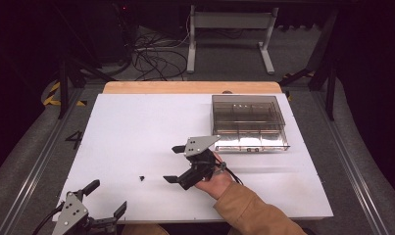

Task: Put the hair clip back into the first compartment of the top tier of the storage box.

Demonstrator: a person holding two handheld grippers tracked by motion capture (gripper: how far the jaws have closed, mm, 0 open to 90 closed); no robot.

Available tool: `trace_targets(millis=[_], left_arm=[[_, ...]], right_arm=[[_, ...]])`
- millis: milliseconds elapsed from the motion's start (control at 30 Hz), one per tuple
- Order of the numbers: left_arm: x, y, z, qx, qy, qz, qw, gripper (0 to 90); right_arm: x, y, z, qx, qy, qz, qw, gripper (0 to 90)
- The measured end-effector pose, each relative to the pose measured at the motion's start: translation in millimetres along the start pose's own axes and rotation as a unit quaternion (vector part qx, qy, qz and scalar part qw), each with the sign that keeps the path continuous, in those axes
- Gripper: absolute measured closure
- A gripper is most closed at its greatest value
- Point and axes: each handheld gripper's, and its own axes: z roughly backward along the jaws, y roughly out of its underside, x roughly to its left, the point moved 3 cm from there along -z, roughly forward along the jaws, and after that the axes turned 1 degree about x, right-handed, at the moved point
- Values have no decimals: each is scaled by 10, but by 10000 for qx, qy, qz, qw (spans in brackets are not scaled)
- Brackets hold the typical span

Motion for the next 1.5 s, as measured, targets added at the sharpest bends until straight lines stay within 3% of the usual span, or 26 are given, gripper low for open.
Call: trace_targets(millis=[500, 1000, 1500], left_arm=[[7, 8, 27, -31, -34, 9, 10000, 20], [24, 7, 29, -37, -13, 12, 10000, 20], [23, 7, 23, -23, 27, 18, 10000, 22]], right_arm=[[-53, -21, -245, 116, -115, -63, 9998, 83], [-46, 12, -568, 191, -465, -241, 9984, 213], [48, 88, -878, 476, -559, -96, 9973, 363]])
